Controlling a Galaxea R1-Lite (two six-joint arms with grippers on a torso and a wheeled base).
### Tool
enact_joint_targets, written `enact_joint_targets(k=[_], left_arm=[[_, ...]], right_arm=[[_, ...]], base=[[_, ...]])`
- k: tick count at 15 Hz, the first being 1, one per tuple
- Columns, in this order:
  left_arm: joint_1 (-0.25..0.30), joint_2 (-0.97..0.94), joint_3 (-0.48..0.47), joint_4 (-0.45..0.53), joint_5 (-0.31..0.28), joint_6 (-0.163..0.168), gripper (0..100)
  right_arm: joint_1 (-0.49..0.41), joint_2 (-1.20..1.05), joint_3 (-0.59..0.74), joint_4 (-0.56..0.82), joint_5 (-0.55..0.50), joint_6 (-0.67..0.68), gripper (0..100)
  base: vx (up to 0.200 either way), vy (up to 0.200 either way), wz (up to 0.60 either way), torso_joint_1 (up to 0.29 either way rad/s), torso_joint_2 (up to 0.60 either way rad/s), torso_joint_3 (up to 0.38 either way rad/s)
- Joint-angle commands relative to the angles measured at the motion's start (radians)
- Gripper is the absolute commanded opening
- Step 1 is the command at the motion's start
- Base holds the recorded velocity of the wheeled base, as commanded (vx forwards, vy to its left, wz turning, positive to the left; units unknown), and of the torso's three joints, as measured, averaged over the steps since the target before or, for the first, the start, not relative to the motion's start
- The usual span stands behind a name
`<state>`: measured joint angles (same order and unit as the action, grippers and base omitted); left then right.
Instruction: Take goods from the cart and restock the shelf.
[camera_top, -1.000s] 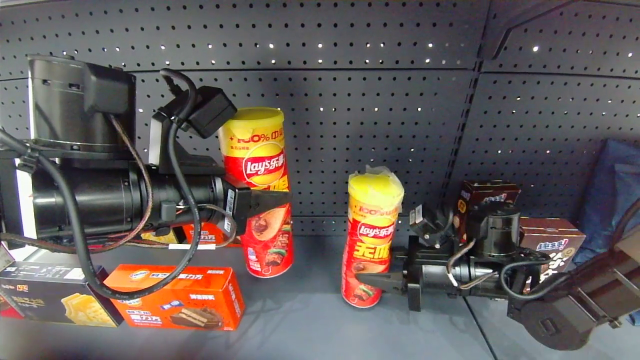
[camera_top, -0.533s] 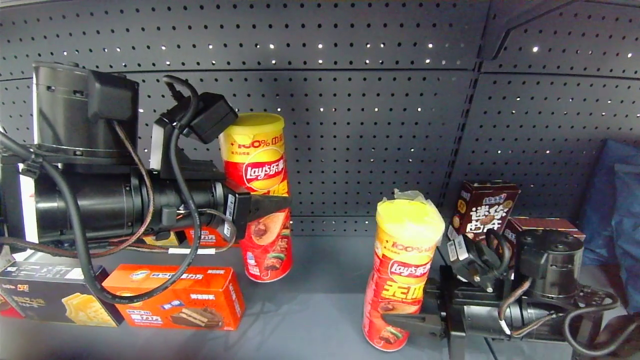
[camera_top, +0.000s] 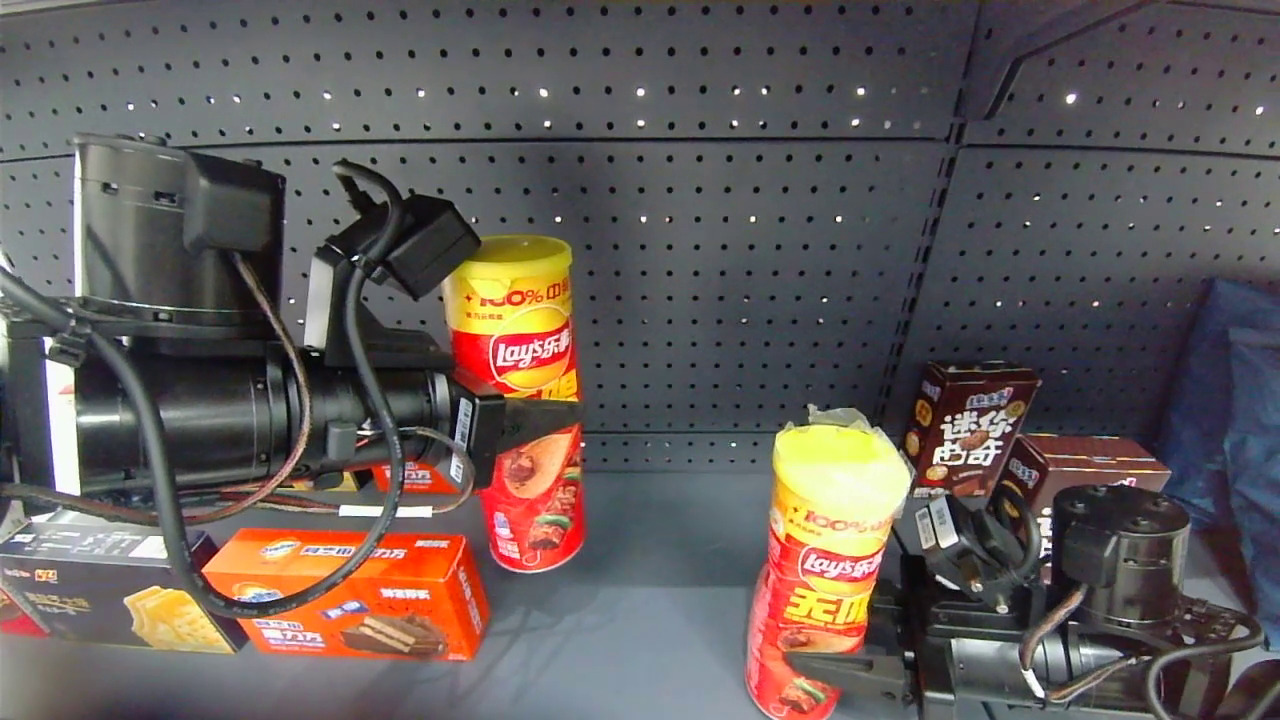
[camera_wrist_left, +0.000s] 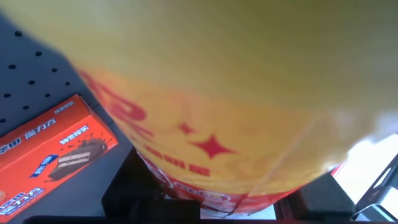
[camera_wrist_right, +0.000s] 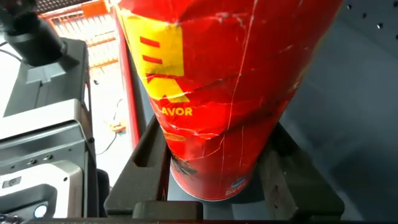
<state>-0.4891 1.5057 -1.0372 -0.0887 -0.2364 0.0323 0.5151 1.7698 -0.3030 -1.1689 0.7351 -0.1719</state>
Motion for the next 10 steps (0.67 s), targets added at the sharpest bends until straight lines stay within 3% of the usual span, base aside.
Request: enact_joint_targets(k=[1, 2, 3, 10], left_arm=[[0.0, 0.001, 0.0, 0.0, 0.0, 0.0, 0], [0.0, 0.001, 0.0, 0.0, 0.0, 0.0, 0], [0.0, 0.001, 0.0, 0.0, 0.0, 0.0, 0], [0.0, -0.025, 0.039, -0.003, 0.0, 0.0, 0]], right_arm=[[-0.007, 0.03, 0.002, -0.015, 0.0, -0.001, 0], [-0.007, 0.045, 0.008, -0.037, 0.0, -0.001, 0], [-0.007, 0.056, 0.016, -0.06, 0.0, -0.003, 100], [-0.009, -0.023, 0.065, -0.083, -0.008, -0.001, 100]], base=[[0.0, 0.0, 0.0, 0.0, 0.0, 0.0], [0.0, 0.0, 0.0, 0.0, 0.0, 0.0], [0.0, 0.0, 0.0, 0.0, 0.0, 0.0], [0.0, 0.0, 0.0, 0.0, 0.0, 0.0]])
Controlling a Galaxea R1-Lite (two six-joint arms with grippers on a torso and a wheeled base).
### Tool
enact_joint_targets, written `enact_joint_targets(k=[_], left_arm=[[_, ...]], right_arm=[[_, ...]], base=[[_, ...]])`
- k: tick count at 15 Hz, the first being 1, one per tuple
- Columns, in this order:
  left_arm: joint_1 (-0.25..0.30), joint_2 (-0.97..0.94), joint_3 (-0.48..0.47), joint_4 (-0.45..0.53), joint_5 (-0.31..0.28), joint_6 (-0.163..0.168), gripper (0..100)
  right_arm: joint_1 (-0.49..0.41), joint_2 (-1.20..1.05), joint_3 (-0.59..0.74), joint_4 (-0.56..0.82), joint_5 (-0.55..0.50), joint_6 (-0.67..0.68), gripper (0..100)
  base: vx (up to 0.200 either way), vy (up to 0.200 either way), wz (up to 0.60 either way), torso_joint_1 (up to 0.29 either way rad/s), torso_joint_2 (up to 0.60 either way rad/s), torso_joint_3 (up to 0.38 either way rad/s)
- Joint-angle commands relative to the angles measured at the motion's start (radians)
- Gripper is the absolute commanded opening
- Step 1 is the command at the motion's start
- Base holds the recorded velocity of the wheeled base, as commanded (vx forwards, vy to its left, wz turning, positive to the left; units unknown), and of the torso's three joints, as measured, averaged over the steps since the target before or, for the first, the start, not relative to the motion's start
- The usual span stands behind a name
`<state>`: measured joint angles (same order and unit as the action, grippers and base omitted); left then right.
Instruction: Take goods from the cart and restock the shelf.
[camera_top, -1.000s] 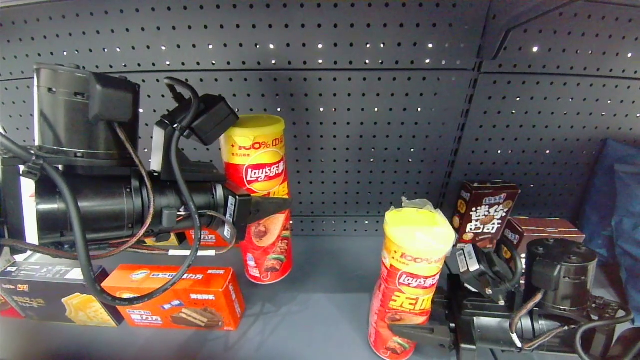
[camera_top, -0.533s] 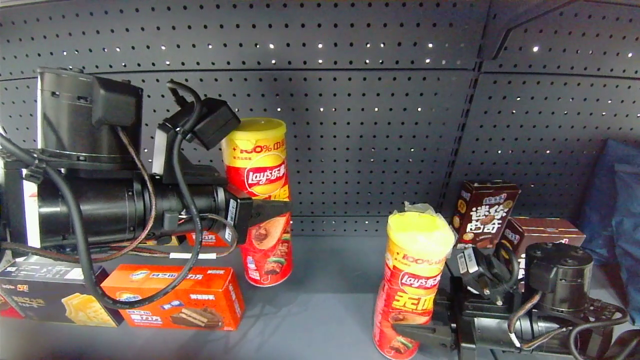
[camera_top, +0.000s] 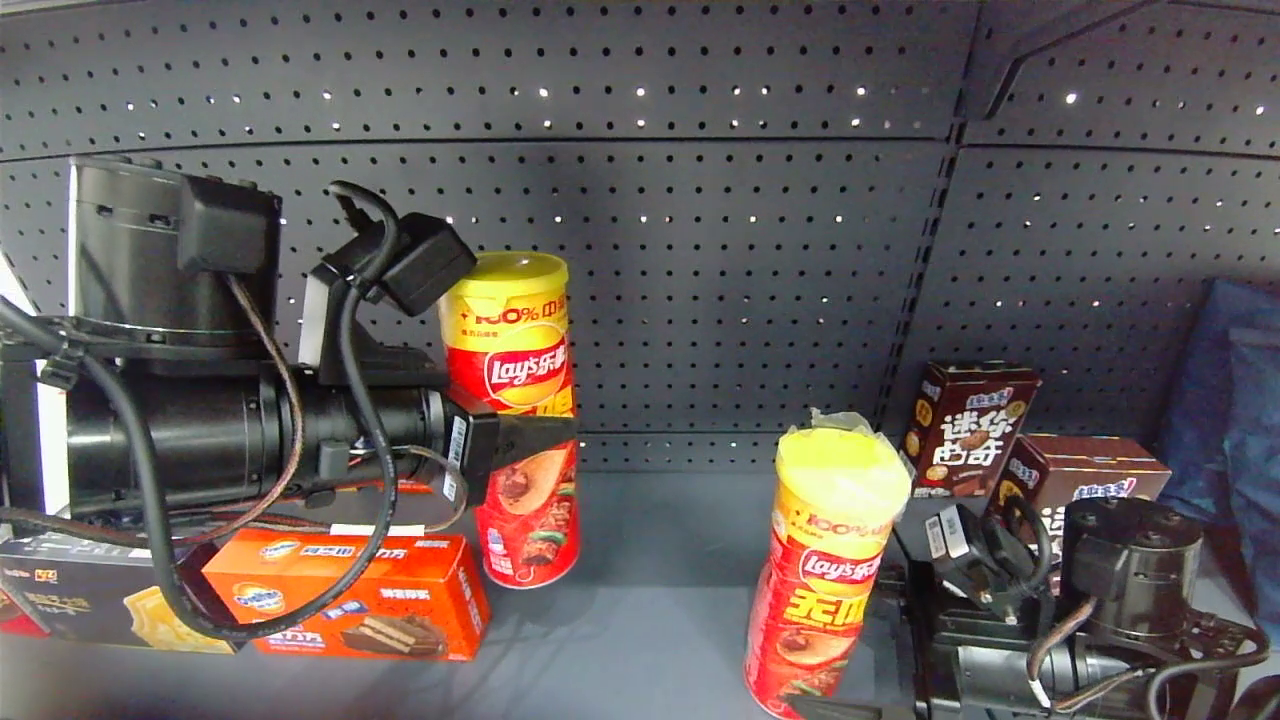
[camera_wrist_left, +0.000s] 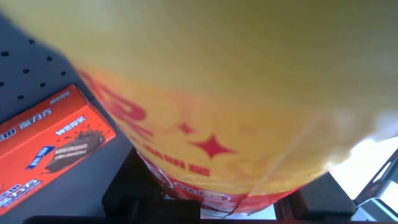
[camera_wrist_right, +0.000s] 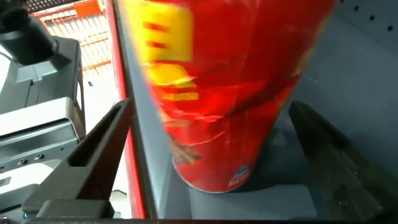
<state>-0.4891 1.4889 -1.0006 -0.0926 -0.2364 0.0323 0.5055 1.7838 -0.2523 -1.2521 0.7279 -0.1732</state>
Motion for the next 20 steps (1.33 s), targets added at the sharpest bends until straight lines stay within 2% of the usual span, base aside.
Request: enact_joint_targets(k=[1, 7, 10, 13, 15, 16, 17, 20], left_arm=[[0.0, -0.013, 0.002, 0.001, 0.0, 0.0, 0], [-0.002, -0.021, 0.011, 0.005, 0.002, 0.0, 0], [-0.003, -0.024, 0.011, 0.005, 0.003, 0.0, 0], [-0.003, -0.035, 0.013, 0.007, 0.005, 0.0, 0], [-0.005, -0.035, 0.011, 0.007, 0.005, 0.0, 0], [-0.011, -0.033, 0.011, 0.005, 0.005, 0.0, 0], [-0.012, -0.033, 0.01, 0.002, 0.005, 0.0, 0], [-0.019, -0.033, 0.005, -0.001, 0.008, 0.001, 0]], right_arm=[[-0.002, -0.073, 0.028, 0.0, -0.001, 0.001, 100], [-0.013, -0.319, 0.105, 0.022, -0.015, 0.05, 100], [-0.013, -0.497, 0.111, 0.142, -0.036, 0.06, 100], [-0.012, -0.799, 0.073, 0.461, -0.153, 0.063, 100], [-0.013, -1.018, 0.016, 0.72, -0.32, 0.09, 100], [-0.013, -1.086, 0.015, 0.781, -0.38, 0.106, 100], [-0.015, -1.195, 0.027, 0.87, -0.484, 0.113, 100], [-0.038, -1.485, -0.005, 1.189, -0.737, 0.116, 100]], base=[[0.0, 0.0, 0.0, 0.0, 0.0, 0.0], [0.0, 0.0, 0.0, 0.0, 0.0, 0.0], [0.0, 0.0, 0.0, 0.0, 0.0, 0.0], [0.0, 0.0, 0.0, 0.0, 0.0, 0.0], [0.0, 0.0, 0.0, 0.0, 0.0, 0.0], [0.0, 0.0, 0.0, 0.0, 0.0, 0.0], [0.0, 0.0, 0.0, 0.0, 0.0, 0.0], [0.0, 0.0, 0.0, 0.0, 0.0, 0.0]])
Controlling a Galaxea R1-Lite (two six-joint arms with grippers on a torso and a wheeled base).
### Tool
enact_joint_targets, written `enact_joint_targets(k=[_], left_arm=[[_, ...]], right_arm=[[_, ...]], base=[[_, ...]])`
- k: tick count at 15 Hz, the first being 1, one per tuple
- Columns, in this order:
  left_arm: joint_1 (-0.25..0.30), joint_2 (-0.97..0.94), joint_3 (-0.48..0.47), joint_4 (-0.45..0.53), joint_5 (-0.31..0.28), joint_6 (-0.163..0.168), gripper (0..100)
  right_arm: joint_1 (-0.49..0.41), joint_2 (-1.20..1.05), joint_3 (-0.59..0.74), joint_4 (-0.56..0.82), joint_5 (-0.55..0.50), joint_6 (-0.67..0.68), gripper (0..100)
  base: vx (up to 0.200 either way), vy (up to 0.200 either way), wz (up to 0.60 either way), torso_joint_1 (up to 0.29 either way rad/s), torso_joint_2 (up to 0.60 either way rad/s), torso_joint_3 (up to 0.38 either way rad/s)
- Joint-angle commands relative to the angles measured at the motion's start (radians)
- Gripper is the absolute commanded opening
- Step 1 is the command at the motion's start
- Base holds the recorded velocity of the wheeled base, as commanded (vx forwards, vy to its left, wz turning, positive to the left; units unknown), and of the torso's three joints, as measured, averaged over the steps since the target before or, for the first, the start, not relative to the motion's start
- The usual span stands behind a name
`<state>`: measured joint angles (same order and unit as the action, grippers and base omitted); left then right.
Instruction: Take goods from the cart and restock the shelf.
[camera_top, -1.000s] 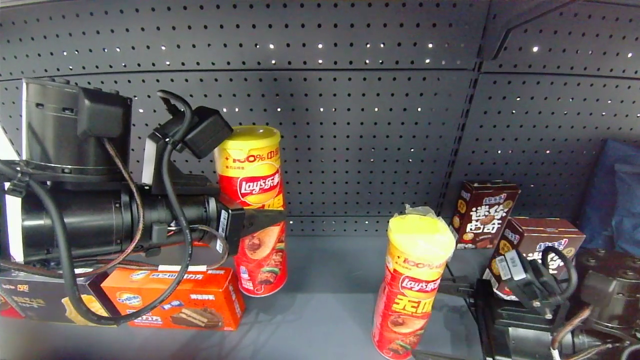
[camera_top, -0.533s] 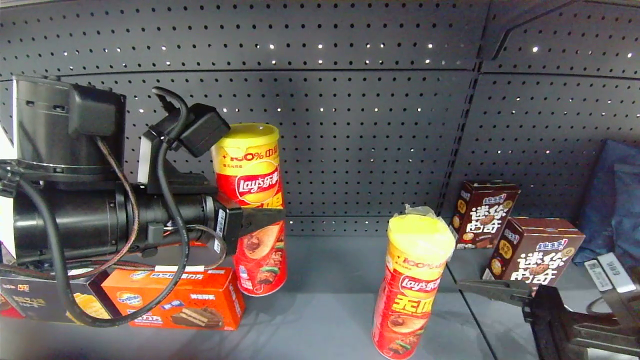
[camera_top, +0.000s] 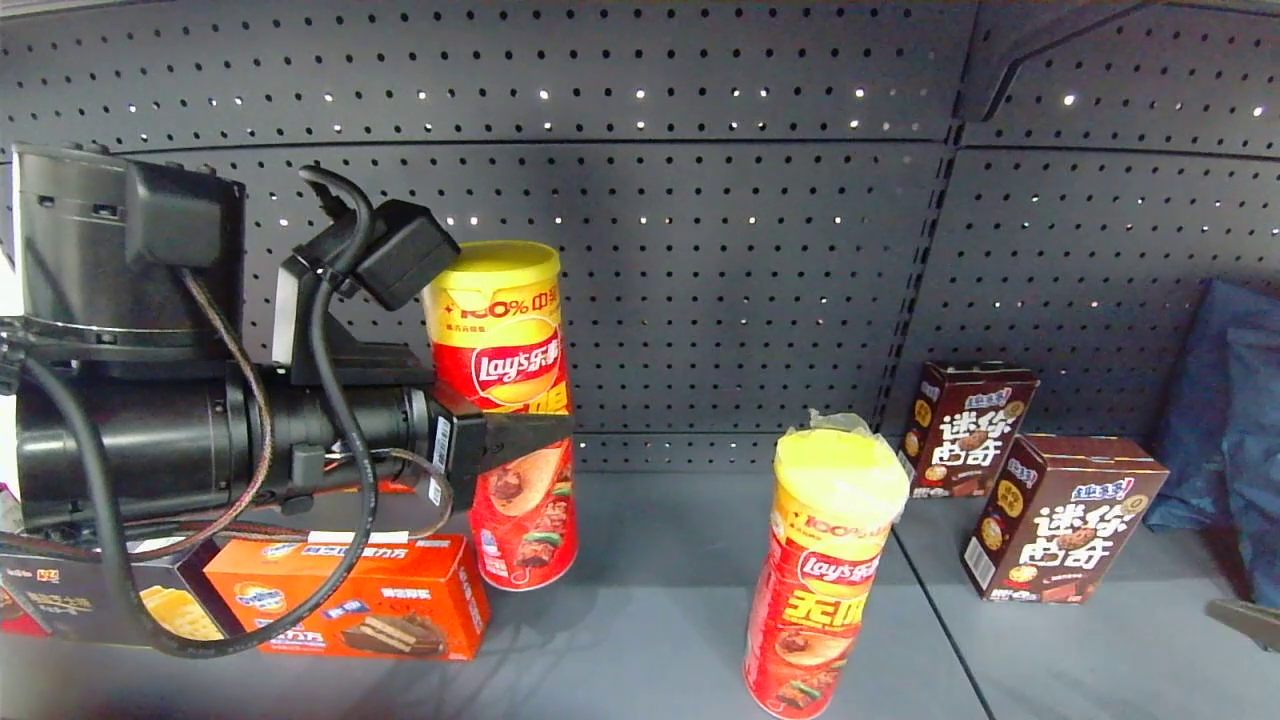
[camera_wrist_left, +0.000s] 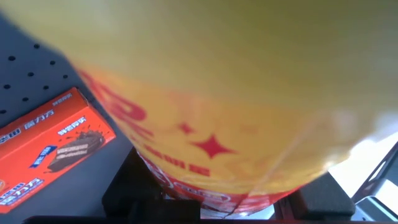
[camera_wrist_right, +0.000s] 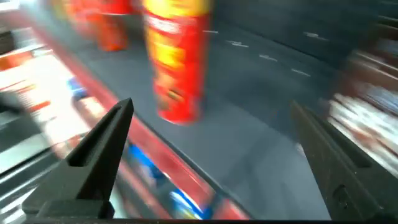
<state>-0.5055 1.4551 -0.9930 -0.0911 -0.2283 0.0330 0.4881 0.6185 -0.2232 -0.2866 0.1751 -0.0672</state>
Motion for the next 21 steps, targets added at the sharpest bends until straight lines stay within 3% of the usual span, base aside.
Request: enact_joint_targets(k=[1, 4, 5, 6, 8, 11, 12, 15, 21], left_arm=[[-0.002, 0.001, -0.006, -0.003, 0.0, 0.001, 0], [-0.024, 0.001, -0.012, -0.003, 0.0, 0.002, 0], [-0.027, 0.002, -0.012, -0.003, 0.0, 0.002, 0], [-0.034, 0.002, -0.012, -0.003, 0.001, 0.002, 0], [-0.036, 0.002, -0.013, -0.003, 0.003, 0.004, 0], [-0.036, 0.002, -0.018, -0.003, 0.003, 0.002, 0], [-0.036, 0.002, -0.018, -0.003, 0.003, 0.002, 0], [-0.037, 0.001, -0.016, -0.004, 0.003, 0.004, 0], [-0.041, 0.005, -0.038, -0.004, 0.003, 0.004, 0]], right_arm=[[-0.042, -0.381, -0.061, 0.323, -0.25, 0.01, 100], [-0.166, -0.484, -0.077, 0.449, -0.31, 0.009, 100], [-0.269, -0.516, -0.07, 0.503, -0.321, 0.009, 100], [-0.29, -0.519, -0.067, 0.532, -0.394, 0.01, 100], [-0.289, -0.519, -0.03, 0.501, -0.444, 0.03, 100], [-0.289, -0.519, 0.125, 0.291, -0.468, 0.033, 100], [-0.287, -0.519, 0.223, 0.172, -0.459, 0.033, 100], [-0.287, -0.519, 0.223, 0.205, -0.229, 0.029, 100], [-0.287, -0.519, 0.223, 0.224, -0.094, -0.059, 100]], base=[[0.0, 0.0, 0.0, 0.0, 0.0, 0.0], [0.0, 0.0, 0.0, 0.0, 0.0, 0.0], [0.0, 0.0, 0.0, 0.0, 0.0, 0.0], [0.0, 0.0, 0.0, 0.0, 0.0, 0.0], [0.0, 0.0, 0.0, 0.0, 0.0, 0.0], [0.0, 0.0, 0.0, 0.0, 0.0, 0.0], [0.0, 0.0, 0.0, 0.0, 0.0, 0.0], [0.0, 0.0, 0.0, 0.0, 0.0, 0.0], [0.0, 0.0, 0.0, 0.0, 0.0, 0.0]])
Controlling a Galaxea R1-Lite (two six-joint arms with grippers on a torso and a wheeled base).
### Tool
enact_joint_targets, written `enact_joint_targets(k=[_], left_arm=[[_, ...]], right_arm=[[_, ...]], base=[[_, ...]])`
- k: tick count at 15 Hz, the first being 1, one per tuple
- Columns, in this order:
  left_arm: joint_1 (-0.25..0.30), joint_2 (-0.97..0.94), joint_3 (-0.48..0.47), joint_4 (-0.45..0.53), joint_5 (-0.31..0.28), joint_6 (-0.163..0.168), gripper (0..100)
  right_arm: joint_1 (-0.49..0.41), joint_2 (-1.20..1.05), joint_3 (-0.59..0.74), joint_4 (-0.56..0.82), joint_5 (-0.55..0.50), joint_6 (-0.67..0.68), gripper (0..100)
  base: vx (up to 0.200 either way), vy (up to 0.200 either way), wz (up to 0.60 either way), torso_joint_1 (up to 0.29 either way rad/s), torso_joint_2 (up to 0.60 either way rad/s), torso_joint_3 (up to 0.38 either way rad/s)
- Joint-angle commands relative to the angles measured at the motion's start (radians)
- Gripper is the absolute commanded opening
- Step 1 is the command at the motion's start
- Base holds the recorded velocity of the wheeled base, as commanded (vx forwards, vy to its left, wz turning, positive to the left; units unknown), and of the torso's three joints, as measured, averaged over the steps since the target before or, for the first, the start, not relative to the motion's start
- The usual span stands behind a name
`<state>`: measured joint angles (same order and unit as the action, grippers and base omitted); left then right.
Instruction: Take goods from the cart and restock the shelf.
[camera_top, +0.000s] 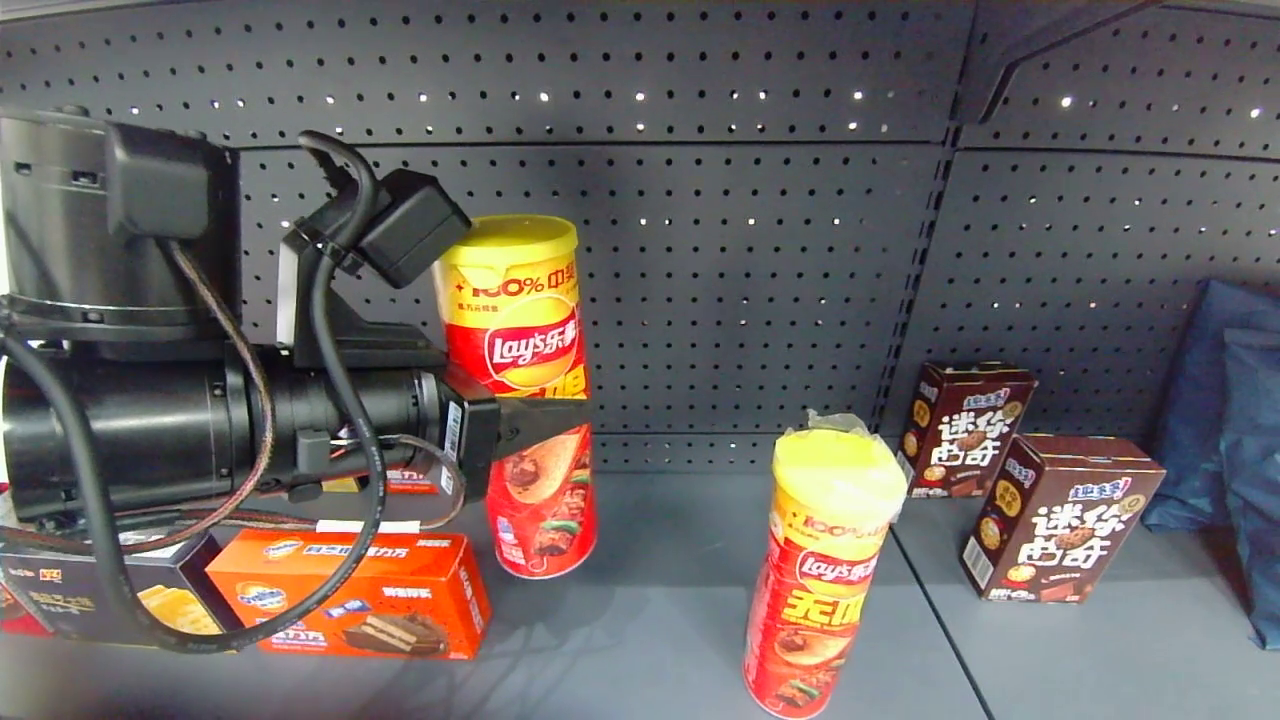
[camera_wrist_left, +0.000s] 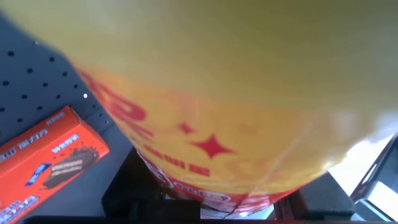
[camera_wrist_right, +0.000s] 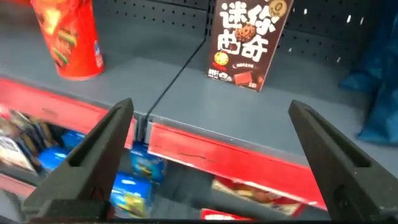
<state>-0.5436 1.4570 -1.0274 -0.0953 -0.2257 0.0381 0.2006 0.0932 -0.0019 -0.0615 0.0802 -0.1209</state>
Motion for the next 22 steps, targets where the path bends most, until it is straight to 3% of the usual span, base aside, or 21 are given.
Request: enact_joint_targets(k=[1, 3, 6, 7, 8, 9, 11, 14, 17, 22], left_arm=[[-0.01, 0.005, -0.003, 0.0, 0.0, -0.001, 0], [-0.016, 0.005, -0.005, 0.0, 0.0, -0.001, 0], [-0.015, 0.0, -0.002, 0.0, 0.0, -0.001, 0], [-0.015, -0.001, 0.0, 0.0, 0.0, -0.001, 0], [-0.016, -0.001, 0.001, 0.0, 0.0, -0.001, 0], [-0.016, -0.001, 0.001, 0.0, 0.0, -0.001, 0], [-0.027, -0.001, 0.001, 0.0, 0.0, -0.001, 0], [-0.029, -0.003, -0.002, 0.002, 0.005, -0.001, 0], [-0.05, -0.009, 0.0, 0.005, 0.057, -0.001, 0], [-0.052, -0.037, 0.015, 0.002, 0.049, -0.003, 0]], right_arm=[[0.0, 0.007, 0.002, -0.003, -0.004, 0.0, 100], [-0.001, 0.007, 0.002, -0.003, -0.01, 0.049, 100], [-0.001, 0.007, 0.002, -0.003, -0.266, 0.064, 100], [0.0, 0.007, 0.002, -0.003, -0.306, 0.09, 100], [0.002, 0.007, 0.002, -0.003, -0.226, 0.086, 100], [0.002, 0.005, 0.002, 0.005, -0.076, 0.084, 100], [0.048, 0.003, 0.0, 0.068, -0.013, 0.061, 100], [0.181, -0.093, 0.002, 0.068, -0.019, 0.089, 100], [0.181, -0.093, 0.002, 0.061, -0.06, 0.106, 100], [0.181, -0.093, 0.002, 0.061, -0.062, 0.107, 100]], base=[[0.0, 0.0, 0.0, 0.0, 0.0, 0.0], [0.0, 0.0, 0.0, 0.0, 0.0, 0.0], [0.0, 0.0, 0.0, 0.0, 0.0, 0.0], [0.0, 0.0, 0.0, 0.0, 0.0, 0.0], [0.0, 0.0, 0.0, 0.0, 0.0, 0.0], [0.0, 0.0, 0.0, 0.0, 0.0, 0.0], [0.0, 0.0, 0.0, 0.0, 0.0, 0.0], [0.0, 0.0, 0.0, 0.0, 0.0, 0.0], [0.0, 0.0, 0.0, 0.0, 0.0, 0.0], [0.0, 0.0, 0.0, 0.0, 0.0, 0.0]])
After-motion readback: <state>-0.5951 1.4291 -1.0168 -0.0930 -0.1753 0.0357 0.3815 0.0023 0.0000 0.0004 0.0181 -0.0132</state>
